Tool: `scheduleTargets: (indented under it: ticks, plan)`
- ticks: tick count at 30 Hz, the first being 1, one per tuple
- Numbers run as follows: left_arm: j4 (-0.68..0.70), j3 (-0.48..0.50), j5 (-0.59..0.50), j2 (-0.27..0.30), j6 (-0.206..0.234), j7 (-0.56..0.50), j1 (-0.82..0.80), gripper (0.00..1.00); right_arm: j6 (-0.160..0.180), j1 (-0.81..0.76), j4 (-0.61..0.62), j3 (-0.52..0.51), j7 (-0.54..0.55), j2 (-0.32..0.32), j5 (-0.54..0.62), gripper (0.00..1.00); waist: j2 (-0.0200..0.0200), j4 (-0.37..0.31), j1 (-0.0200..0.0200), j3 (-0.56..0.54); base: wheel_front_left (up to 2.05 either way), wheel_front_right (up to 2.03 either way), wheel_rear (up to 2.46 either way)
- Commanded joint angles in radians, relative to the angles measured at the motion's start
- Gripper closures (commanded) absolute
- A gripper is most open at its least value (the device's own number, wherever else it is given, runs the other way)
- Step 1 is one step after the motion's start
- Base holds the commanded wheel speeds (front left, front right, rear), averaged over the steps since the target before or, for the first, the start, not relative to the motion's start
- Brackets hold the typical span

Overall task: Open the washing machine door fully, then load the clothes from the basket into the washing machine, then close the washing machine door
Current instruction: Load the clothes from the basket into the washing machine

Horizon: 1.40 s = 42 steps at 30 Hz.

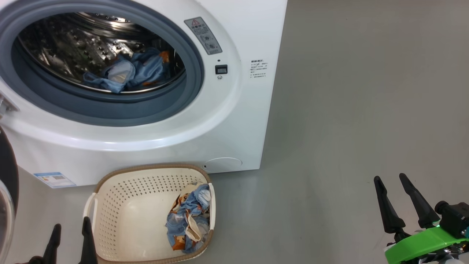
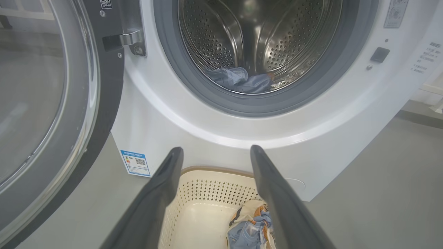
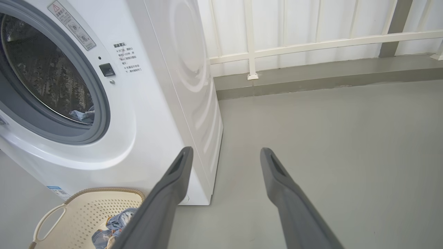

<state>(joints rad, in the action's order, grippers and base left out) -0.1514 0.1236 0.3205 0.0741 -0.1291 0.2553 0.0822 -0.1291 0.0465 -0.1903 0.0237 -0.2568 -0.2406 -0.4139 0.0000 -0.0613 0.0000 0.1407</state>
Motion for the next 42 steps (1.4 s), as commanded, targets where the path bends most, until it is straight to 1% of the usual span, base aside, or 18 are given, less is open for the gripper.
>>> scheduleTargets:
  ticks: [1,10,15,22,23,30,35,42]
  plan:
    - [0.018,0.027,-0.005,0.006,-0.002,0.006,-0.033,0.0,-0.002,0.025,0.025,0.022,-0.005,-0.012,0.008,0.0,0.0,0.0,0.0,0.006,0.0,0.0,0.0]
    - [-0.057,-0.011,0.008,-0.003,-0.002,0.006,-0.095,0.0,-0.002,0.07,0.032,0.016,-0.005,0.01,0.013,0.0,0.0,-0.005,0.0,0.076,0.0,0.0,0.0]
    - [-0.138,-0.07,0.026,0.009,-0.002,0.006,-0.162,0.0,-0.002,0.098,0.039,0.009,-0.005,0.024,0.014,0.0,0.0,-0.008,0.0,0.129,0.0,0.0,0.0]
    - [-0.289,-0.19,0.089,0.05,-0.002,0.006,-0.286,0.0,-0.002,0.145,0.051,0.018,-0.005,0.032,0.014,0.0,0.0,-0.026,0.0,0.224,0.0,0.0,0.0]
    - [-0.289,-0.19,0.089,0.05,-0.002,0.006,-0.286,0.0,-0.002,0.145,0.051,0.018,-0.005,0.032,0.014,0.0,0.0,-0.026,0.0,0.224,0.0,0.0,0.0]
    - [-0.447,-0.325,0.167,0.105,-0.002,0.006,-0.433,0.0,-0.002,0.196,0.063,0.039,-0.005,0.04,0.012,0.0,0.0,-0.056,0.0,0.334,0.0,0.0,0.0]
    - [-0.566,-0.444,0.237,0.145,-0.002,0.006,-0.536,0.0,-0.002,0.23,0.067,0.058,-0.005,0.044,0.009,0.0,0.0,-0.078,0.0,0.405,0.0,0.0,0.0]
    - [-0.694,-0.594,0.341,0.2,-0.002,0.006,-0.657,0.0,-0.002,0.283,0.075,0.095,-0.005,0.048,0.003,0.0,0.0,-0.117,0.0,0.484,0.0,0.0,0.0]
